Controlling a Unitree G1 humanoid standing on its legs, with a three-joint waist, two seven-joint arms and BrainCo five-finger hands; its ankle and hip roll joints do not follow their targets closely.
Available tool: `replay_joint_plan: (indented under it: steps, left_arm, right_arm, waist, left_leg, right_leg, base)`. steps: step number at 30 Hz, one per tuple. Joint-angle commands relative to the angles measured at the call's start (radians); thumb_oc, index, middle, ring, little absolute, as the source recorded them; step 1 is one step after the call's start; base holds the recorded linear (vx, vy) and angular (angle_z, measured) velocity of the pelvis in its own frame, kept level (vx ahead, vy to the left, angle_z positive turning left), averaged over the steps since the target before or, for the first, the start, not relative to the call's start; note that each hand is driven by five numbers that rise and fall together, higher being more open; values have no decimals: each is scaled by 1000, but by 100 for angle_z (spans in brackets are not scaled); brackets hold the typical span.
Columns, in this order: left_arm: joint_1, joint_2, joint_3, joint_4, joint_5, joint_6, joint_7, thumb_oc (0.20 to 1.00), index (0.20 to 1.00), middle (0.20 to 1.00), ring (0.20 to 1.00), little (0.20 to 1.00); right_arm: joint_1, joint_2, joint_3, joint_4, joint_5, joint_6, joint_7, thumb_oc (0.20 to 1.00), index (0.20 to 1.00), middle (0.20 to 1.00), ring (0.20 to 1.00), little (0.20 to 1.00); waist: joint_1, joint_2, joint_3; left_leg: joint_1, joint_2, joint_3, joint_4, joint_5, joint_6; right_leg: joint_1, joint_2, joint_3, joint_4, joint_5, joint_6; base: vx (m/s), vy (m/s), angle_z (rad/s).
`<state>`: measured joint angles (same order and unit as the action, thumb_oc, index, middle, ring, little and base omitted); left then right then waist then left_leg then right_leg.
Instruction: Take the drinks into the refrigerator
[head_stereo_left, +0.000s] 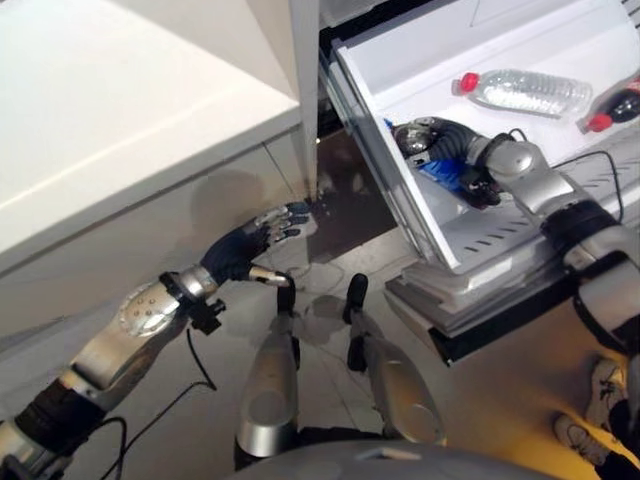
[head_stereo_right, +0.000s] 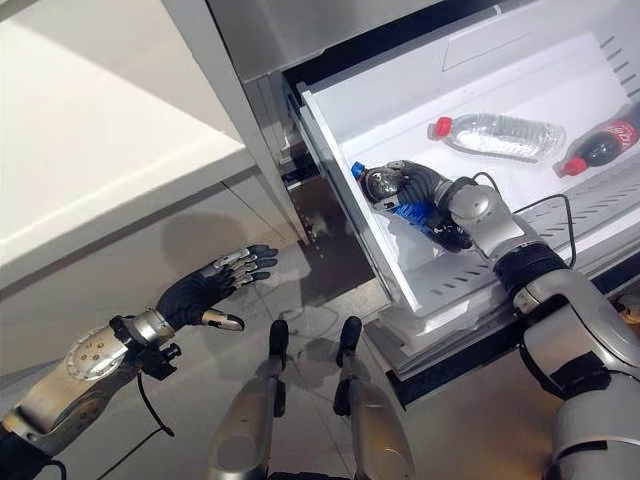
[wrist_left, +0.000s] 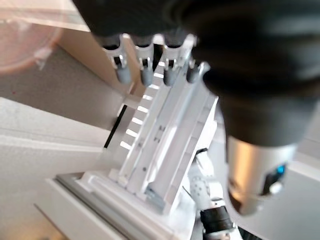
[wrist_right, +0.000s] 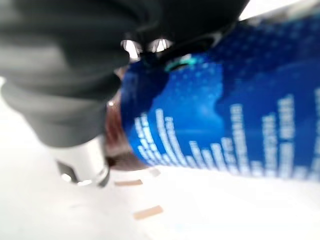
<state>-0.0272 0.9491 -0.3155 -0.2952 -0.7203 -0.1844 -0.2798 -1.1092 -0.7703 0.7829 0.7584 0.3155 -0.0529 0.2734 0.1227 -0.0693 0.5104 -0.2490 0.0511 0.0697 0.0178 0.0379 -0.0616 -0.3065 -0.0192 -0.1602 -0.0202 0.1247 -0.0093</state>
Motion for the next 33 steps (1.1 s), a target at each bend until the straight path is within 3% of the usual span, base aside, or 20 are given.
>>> replay_joint_plan:
  steps: [1,2,11,19,23,28,30,33]
  left_arm:
    - [41,0,51,-141,29,-48,5,1000,1000,1000,1000,1000]
    - [42,-3,54,-139,32,-48,7,1000,1000,1000,1000,1000]
    - [33,-17,71,-128,37,-43,9,1000,1000,1000,1000,1000]
    - [22,18,98,-120,18,-38,-19,1000,1000,1000,1000,1000]
    - [24,36,113,-108,4,-33,-36,1000,1000,1000,1000,1000]
    - [53,31,148,-91,-12,-31,-50,1000,1000,1000,1000,1000]
    - [82,24,183,-85,-15,-30,-52,1000,1000,1000,1000,1000]
    - [116,15,218,-80,-26,-32,-69,1000,1000,1000,1000,1000]
  right_arm:
    - [-69,51,80,69,-60,9,-15,473,473,473,473,473]
    - [-73,59,77,75,-62,10,-19,1000,1000,1000,1000,1000]
    - [-90,66,69,38,-36,15,-14,1000,1000,1000,1000,1000]
    - [-118,-50,73,-143,-60,9,-1,1000,1000,1000,1000,1000]
    - [-85,-120,14,-231,-9,4,-12,1000,1000,1000,1000,1000]
    - [80,-221,-162,-397,49,-38,-66,1000,1000,1000,1000,1000]
    - [224,-281,-304,-524,38,-62,-87,1000,1000,1000,1000,1000]
    - [421,-299,-486,-600,57,-109,-112,1000,1000,1000,1000,1000]
  waist:
    - [28,-1,10]
    - [27,-2,10]
    - [23,-9,10]
    - [29,-20,10]
    - [31,-27,-2]
    - [21,-32,-52]
    - [13,-38,-78]
    - [1,-45,-108]
  left_leg:
    - [8,1,-31,-40,13,12]
    - [12,1,-31,-43,13,12]
    - [55,1,-23,-50,4,14]
    - [123,-5,-19,-23,-22,16]
    - [156,-8,-17,-12,-34,18]
    - [189,-14,-16,-11,-47,24]
    - [202,-17,-14,-11,-54,26]
    - [214,-24,-13,-9,-63,29]
  right_leg:
    - [-58,-35,-3,179,-56,100]
    - [-56,-35,-2,178,-56,99]
    - [-26,-37,0,177,-61,99]
    - [55,-50,1,177,-71,100]
    - [97,-56,2,180,-75,100]
    - [141,-61,-2,163,-77,103]
    - [165,-63,-5,148,-78,106]
    - [191,-64,-4,123,-75,110]
  base:
    - [0,0,0]
    - [0,0,0]
    - [0,0,0]
    - [0,0,0]
    - [8,-1,1]
    - [43,9,3]
    - [62,9,5]
    - [64,2,2]
